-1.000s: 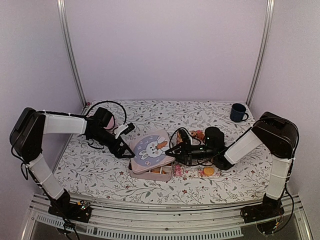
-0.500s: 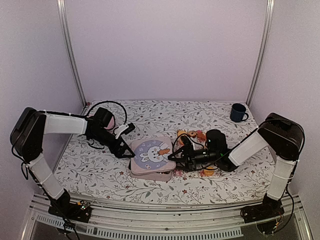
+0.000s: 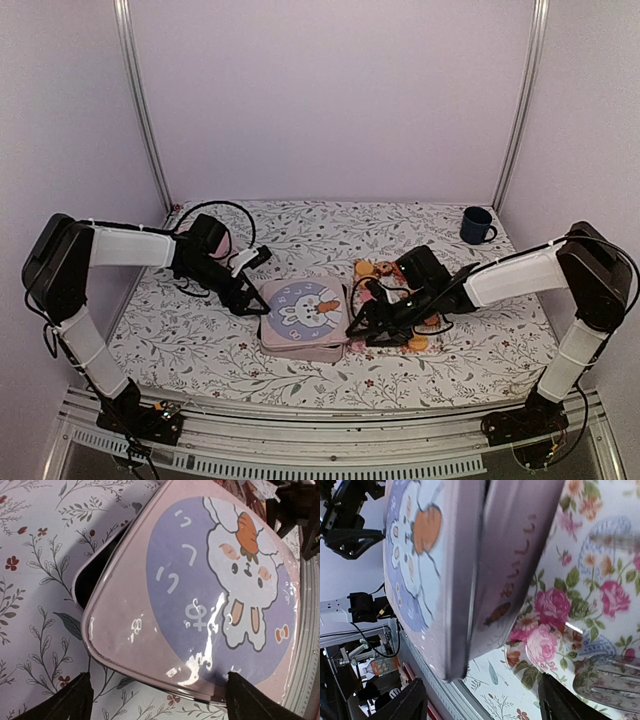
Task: Pack the cookies
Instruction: Place the box lid on the packing box, then adjust the box lid on the packing box.
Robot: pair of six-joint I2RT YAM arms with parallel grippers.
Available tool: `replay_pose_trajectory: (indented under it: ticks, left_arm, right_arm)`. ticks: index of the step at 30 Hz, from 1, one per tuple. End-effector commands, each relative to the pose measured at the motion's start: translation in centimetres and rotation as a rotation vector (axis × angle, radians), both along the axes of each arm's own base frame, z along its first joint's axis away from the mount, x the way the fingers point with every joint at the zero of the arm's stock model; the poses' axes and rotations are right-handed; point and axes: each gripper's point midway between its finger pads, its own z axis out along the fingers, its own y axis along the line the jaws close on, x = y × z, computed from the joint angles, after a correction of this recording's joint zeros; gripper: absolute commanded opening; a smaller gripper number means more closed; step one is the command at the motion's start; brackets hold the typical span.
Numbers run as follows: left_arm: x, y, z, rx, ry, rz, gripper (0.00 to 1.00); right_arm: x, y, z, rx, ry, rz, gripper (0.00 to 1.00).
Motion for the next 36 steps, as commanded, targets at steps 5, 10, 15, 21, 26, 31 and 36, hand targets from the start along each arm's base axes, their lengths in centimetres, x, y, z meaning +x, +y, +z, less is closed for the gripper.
replay_pose_trajectory:
  ticks: [5, 10, 15, 21, 26, 31, 36]
  left_arm:
    - [-0.7, 0.5, -1.0, 0.063, 0.016, -0.031, 0.93]
    - [0.1, 0.5, -0.5, 0.067, -0.012, -0.022, 0.93]
    - [1.1, 0.5, 0.3, 0.075, -0.053, -0.010, 0.93]
    - [1.5, 0.1, 0.3, 0.069, -0.048, -0.008, 0.93]
    - [1.9, 0.1, 0.6, 0.073, -0.053, 0.000, 0.92]
    - [2.1, 0.2, 0.3, 0.093, -0.040, 0.002, 0.85]
    - [2.9, 0.2, -0.2, 0.109, -0.033, 0.016, 0.73]
  right_arm:
    - [6.3, 1.4, 5.2, -0.162, -0.284, 0.029, 0.71]
    - [10.1, 2.4, 4.7, -0.276, -0.365, 0.035, 0.68]
    - [10.4, 2.4, 2.2, -0.326, -0.355, 0.035, 0.61]
    - [8.8, 2.7, 0.6, -0.354, -0.339, 0.048, 0.58]
    - [8.0, 2.7, 0.3, -0.350, -0.324, 0.029, 0.55]
    - [7.6, 2.7, 0.0, -0.363, -0.317, -0.002, 0.50]
    - [6.5, 2.2, -0.1, -0.374, -0.315, -0.032, 0.48]
